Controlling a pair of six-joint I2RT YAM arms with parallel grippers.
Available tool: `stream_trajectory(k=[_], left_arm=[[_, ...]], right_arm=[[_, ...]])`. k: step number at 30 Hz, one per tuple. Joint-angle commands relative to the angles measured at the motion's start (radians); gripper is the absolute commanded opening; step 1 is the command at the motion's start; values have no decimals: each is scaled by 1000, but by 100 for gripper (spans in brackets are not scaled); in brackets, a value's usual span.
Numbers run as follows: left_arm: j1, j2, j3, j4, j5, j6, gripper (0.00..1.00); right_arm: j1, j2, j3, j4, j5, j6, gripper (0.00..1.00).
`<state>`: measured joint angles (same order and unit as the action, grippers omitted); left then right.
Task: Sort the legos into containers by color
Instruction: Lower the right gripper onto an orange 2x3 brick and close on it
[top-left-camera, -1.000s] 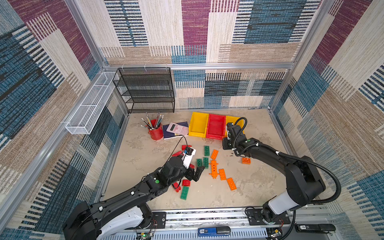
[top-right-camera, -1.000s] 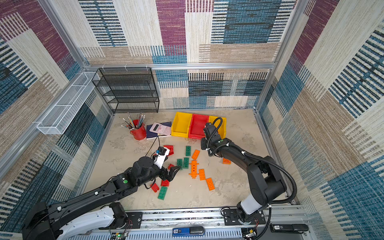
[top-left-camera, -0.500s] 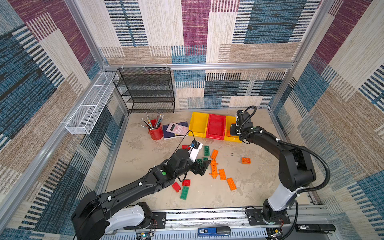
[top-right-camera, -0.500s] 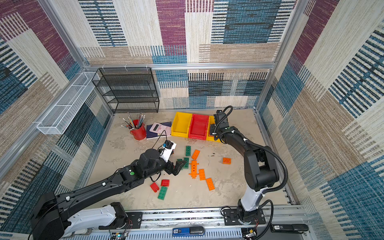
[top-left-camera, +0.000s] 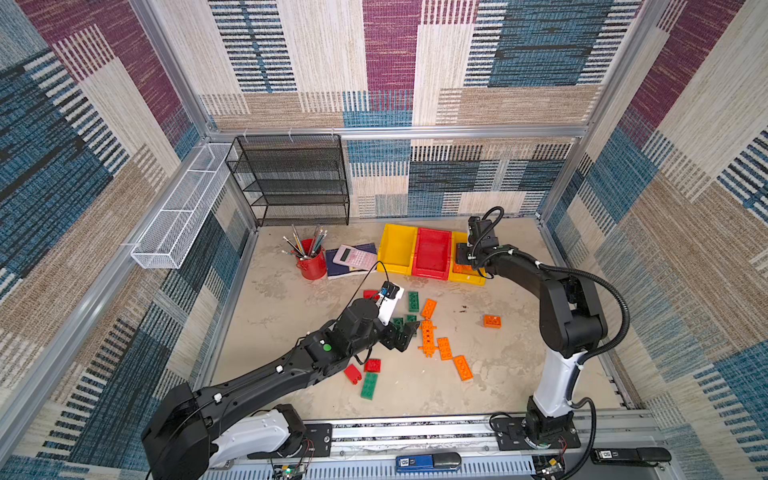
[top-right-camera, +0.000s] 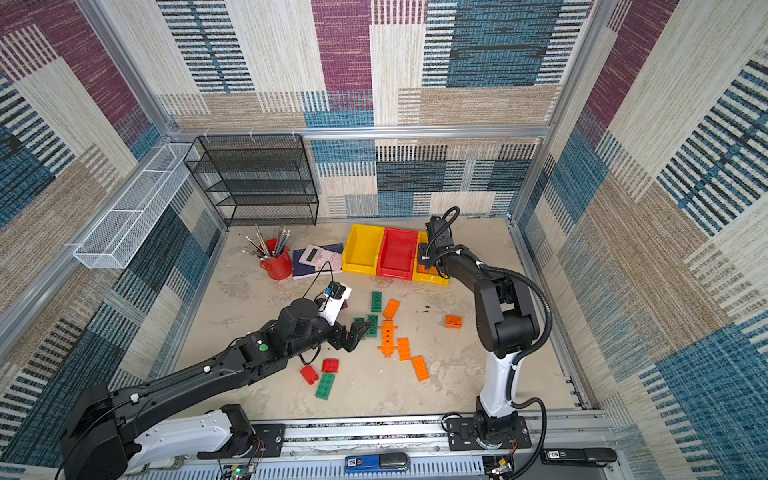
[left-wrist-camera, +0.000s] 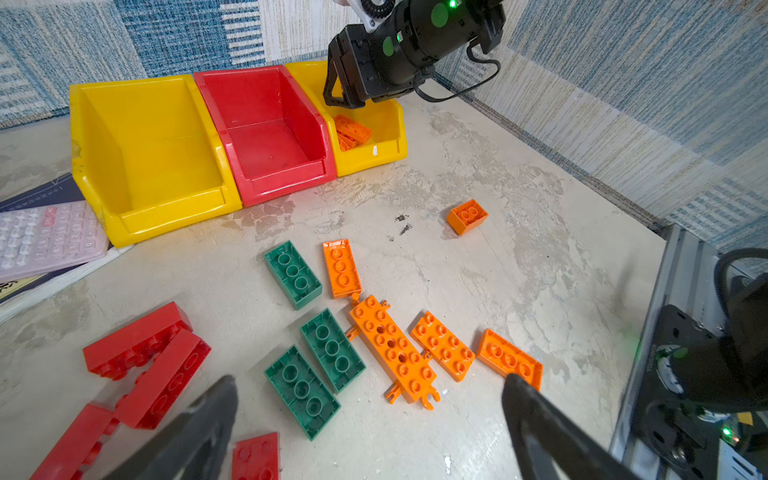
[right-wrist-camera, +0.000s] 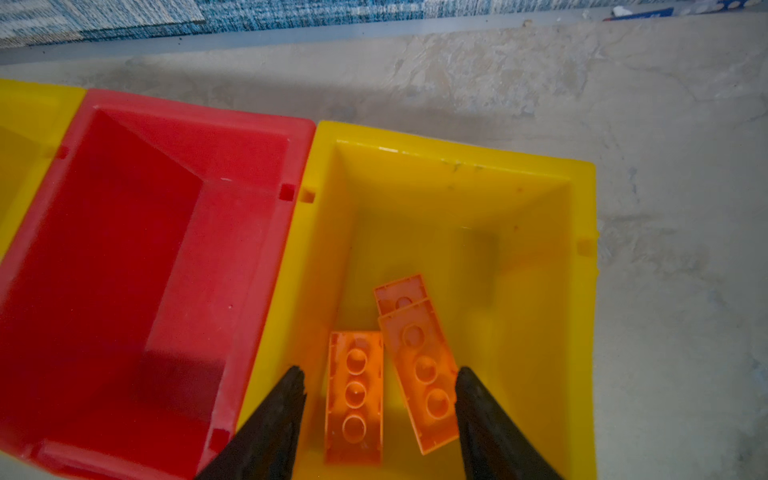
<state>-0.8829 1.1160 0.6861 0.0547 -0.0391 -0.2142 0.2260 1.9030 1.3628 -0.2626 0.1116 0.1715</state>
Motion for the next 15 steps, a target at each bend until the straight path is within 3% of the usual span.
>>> stream_trajectory(k=[1,6,11,15], left_arm=[[1,-28,-13,-6,27,-17,99],[0,-118,-66,-31,18,-44,99],[0,-226,-164,-5,20,-104,99],[0,-292,-224,9,39,-141,99]], right_arm=[[9,-73,-39,-4,-10,-2,60],[74,-250,-185,-31,16,46,61],[187,-384,-341,-32,6,170,61],[265,-429,-439,0,-1,264,74]])
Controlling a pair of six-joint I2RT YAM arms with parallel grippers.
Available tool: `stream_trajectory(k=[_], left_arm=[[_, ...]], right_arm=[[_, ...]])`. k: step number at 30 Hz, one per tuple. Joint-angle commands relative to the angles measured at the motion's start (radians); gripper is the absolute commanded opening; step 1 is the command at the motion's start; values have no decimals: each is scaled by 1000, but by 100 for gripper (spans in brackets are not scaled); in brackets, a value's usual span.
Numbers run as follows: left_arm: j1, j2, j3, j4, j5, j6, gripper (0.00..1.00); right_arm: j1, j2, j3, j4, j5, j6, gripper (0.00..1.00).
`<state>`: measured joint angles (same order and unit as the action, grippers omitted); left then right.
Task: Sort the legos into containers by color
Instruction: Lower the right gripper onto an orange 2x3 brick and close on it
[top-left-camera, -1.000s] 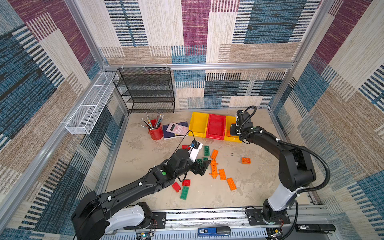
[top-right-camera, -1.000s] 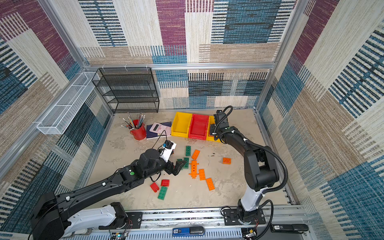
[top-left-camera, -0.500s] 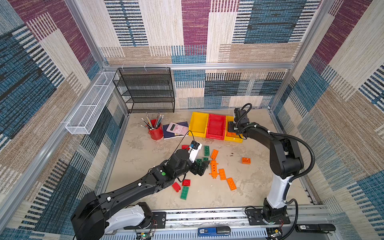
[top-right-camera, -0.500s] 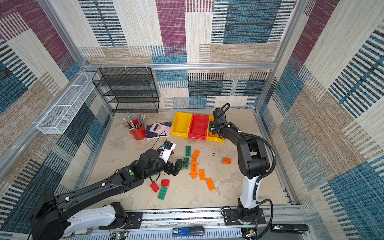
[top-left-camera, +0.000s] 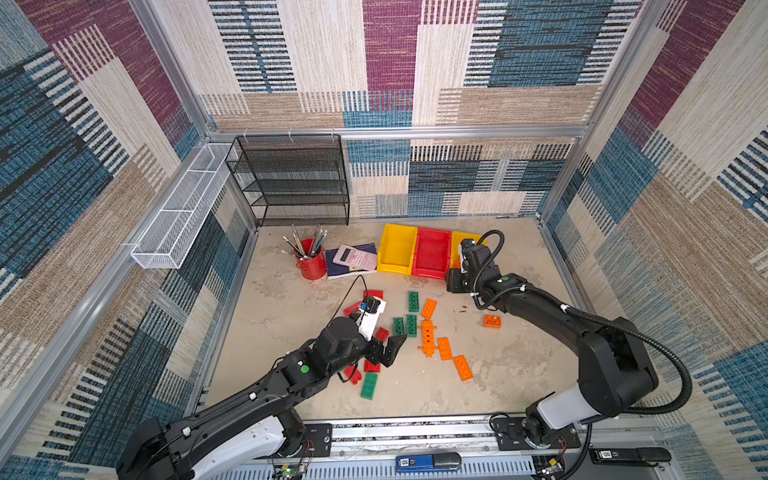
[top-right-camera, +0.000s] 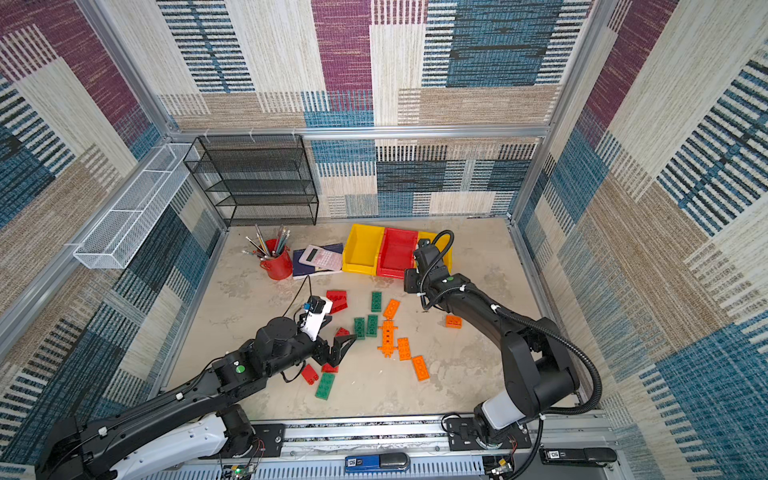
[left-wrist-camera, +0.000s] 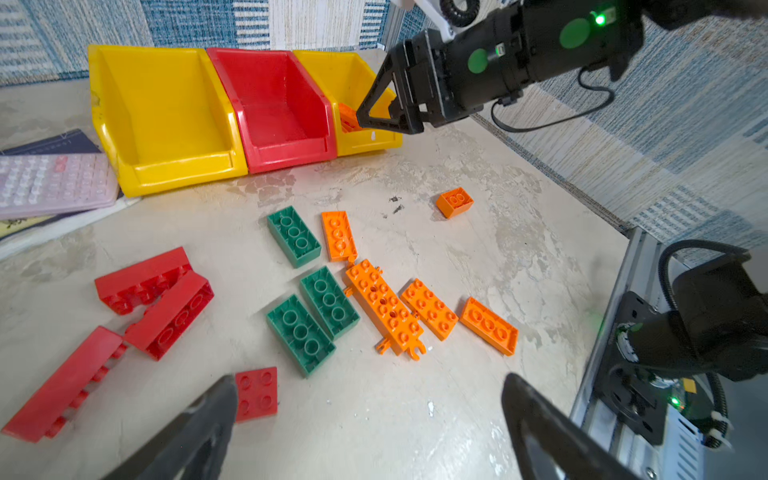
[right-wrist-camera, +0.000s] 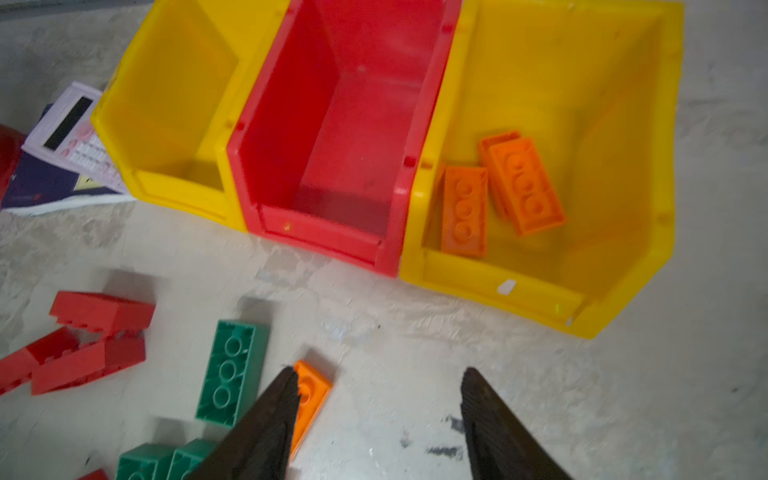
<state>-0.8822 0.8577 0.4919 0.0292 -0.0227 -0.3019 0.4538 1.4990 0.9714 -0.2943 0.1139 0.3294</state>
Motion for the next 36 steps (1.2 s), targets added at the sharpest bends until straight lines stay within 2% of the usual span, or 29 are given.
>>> stream_trajectory(k=[1,15,24,28,36], left_arm=[[-1,-46,-40,38,31,-58,99],[-1,-198,-143,14,23,-88,99],[-1,-260,-172,-30,11,-67,99],[-1,-294,-177,-55,-1,-53,99],[-1,-333,-187,-66,-2,-46,99]], right_arm=[[54,-27,-63,40,2,118,76],[163,188,6,-5,60,241,79],[184,286,73,-34,68,277,74],[191,329,105,-67,71,284,67],[220,335,96,-114,124,310,43]])
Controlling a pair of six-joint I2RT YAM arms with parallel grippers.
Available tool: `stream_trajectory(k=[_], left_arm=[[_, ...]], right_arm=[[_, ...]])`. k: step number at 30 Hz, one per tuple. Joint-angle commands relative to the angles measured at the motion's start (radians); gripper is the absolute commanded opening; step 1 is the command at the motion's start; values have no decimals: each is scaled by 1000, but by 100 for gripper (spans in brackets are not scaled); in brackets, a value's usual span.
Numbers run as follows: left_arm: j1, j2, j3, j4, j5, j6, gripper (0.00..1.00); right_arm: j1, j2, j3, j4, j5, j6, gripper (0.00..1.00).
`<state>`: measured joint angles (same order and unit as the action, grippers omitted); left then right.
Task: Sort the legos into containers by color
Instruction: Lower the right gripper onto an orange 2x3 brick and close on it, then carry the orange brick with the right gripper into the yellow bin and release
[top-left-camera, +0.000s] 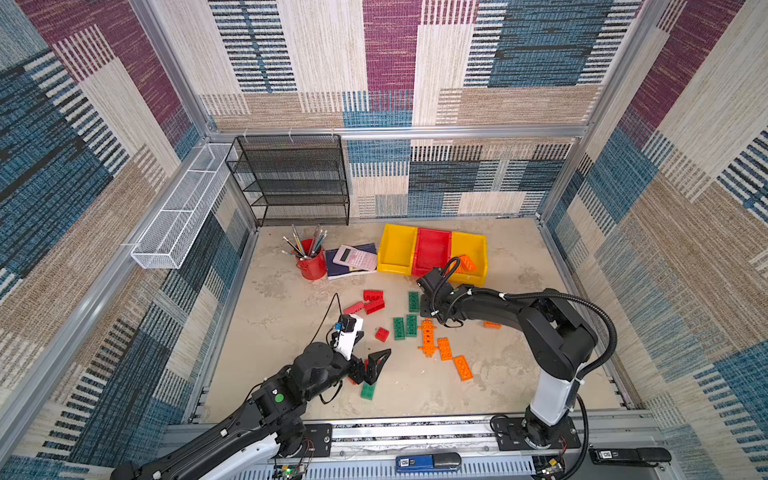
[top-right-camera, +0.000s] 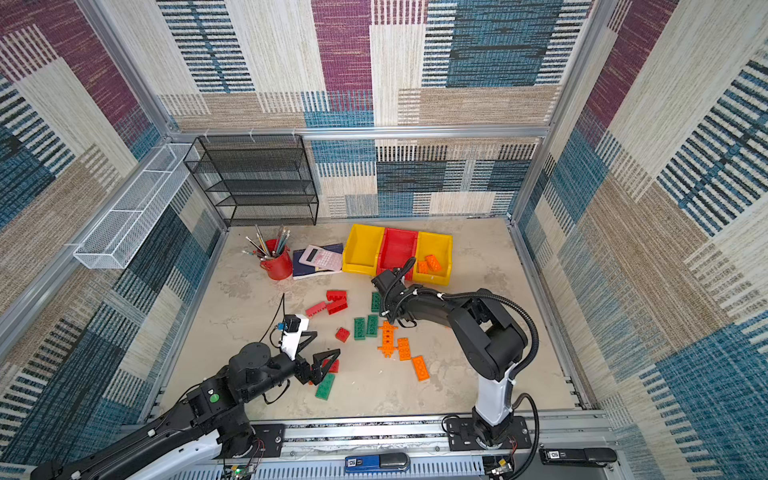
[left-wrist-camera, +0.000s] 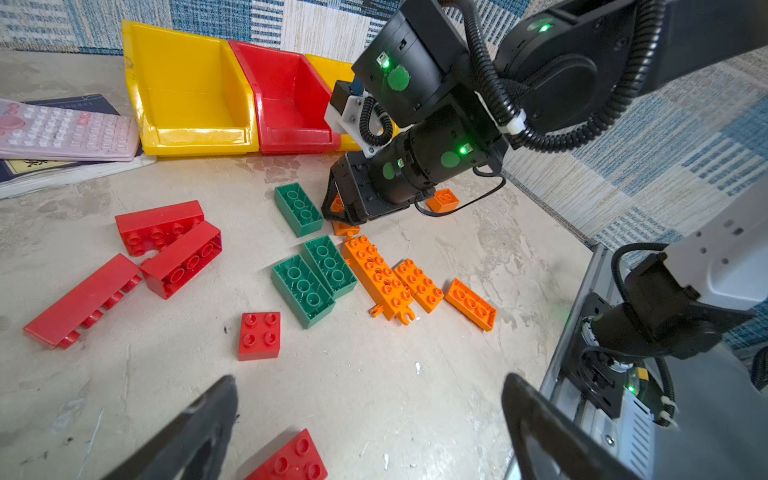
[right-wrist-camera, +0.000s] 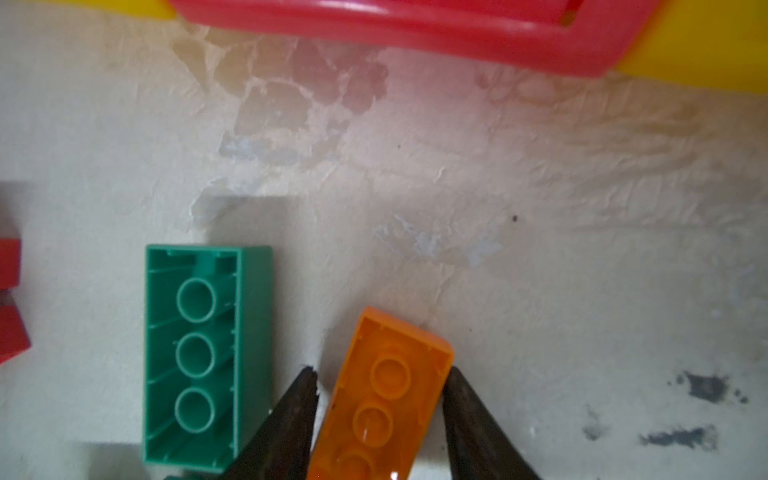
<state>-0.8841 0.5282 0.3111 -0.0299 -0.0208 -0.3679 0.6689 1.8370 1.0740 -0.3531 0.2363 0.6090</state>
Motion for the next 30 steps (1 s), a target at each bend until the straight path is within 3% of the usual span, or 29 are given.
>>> stream_trajectory(k=[1,10,17,24,30], left_arm=[[1,-2,-6,-5,-4,21,99],[1,59,19,19,-10,29,99],[1,176,81,47,-10,47,99],[1,395,190,120,1,73,99],[1,583,324,146,11,85,99]], right_arm=[[6,-5,-7,-59,6,29,39],[5,-64,-10,-5,71,24,33],[-29,-170,-20,40,147,-57,33],[-218,-235,2,121,86,-197,33],[-363,-149,77,189,20,-292,34]])
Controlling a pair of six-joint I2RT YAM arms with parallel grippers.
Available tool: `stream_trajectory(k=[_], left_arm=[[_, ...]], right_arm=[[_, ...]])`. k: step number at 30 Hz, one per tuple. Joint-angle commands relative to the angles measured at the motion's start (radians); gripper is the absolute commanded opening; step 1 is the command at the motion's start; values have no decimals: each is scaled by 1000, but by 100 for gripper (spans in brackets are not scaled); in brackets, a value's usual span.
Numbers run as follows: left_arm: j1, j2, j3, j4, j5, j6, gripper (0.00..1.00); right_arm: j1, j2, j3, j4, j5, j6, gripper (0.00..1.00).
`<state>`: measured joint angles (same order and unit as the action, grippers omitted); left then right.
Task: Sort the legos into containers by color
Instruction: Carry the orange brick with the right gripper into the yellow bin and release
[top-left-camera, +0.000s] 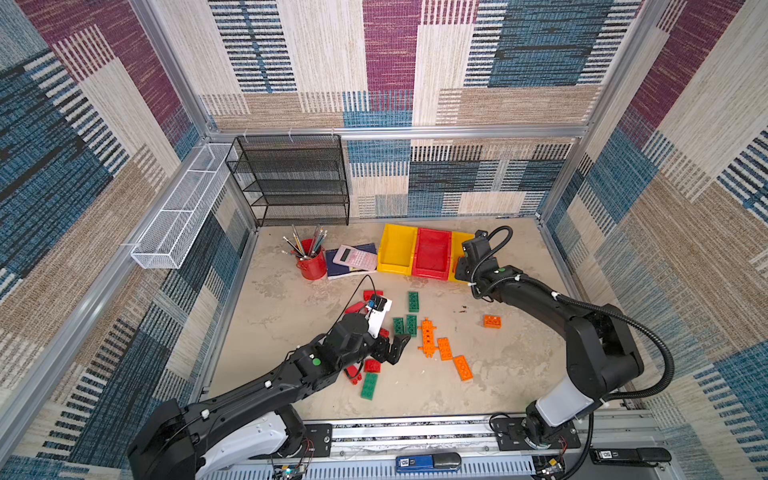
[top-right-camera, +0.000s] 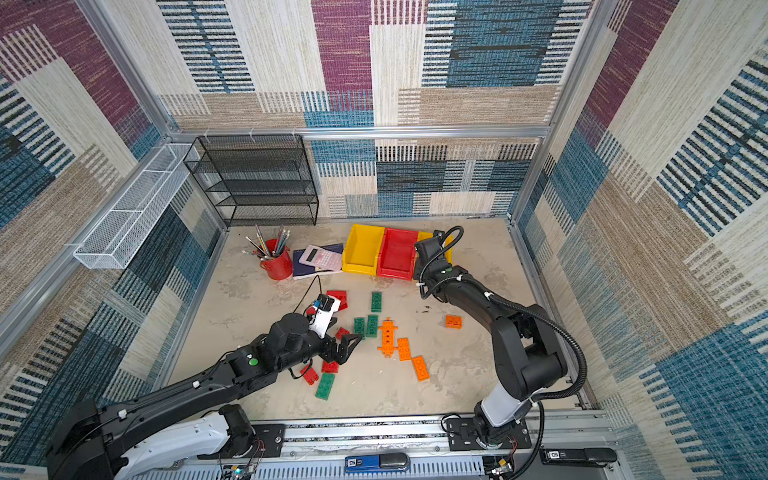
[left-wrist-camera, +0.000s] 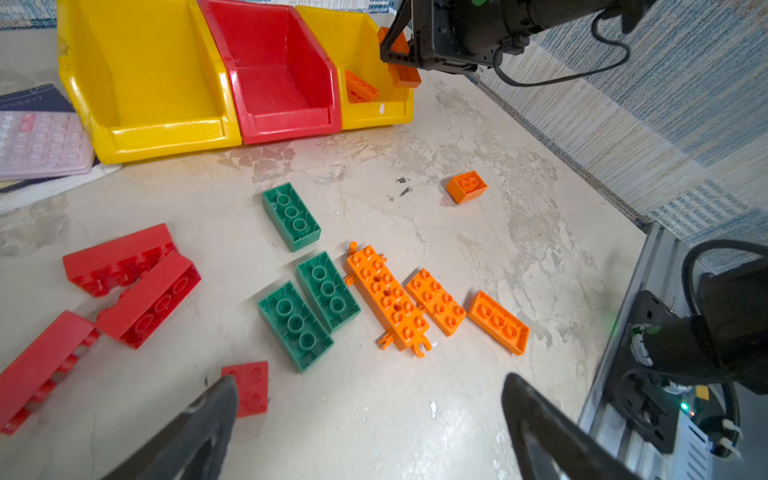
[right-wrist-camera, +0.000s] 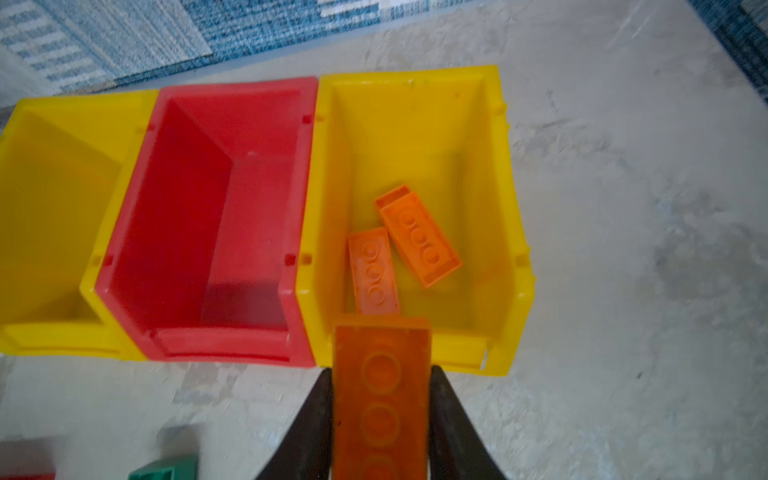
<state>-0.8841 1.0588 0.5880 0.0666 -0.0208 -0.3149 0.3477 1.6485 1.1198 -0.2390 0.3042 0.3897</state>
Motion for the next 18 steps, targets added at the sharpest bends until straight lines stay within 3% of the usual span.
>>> stream_trajectory(k=[1,4,11,15,18], left_arm=[[1,75,61,58,15,31,99],[1,115,89,70,21,32,99],[1,138,119,35,15,46,99],[1,108,109,17,8,46,99],[1,68,91,6,5,43,99]], right_arm=[[-61,64,51,84,-67,-81,34],[-97,130,108,98,-135,-105,35],[-110,285,245,93,-170,-137,39],[-110,324,292,61,-178,-141,53],[-110,278,256,66,-187,-136,57]])
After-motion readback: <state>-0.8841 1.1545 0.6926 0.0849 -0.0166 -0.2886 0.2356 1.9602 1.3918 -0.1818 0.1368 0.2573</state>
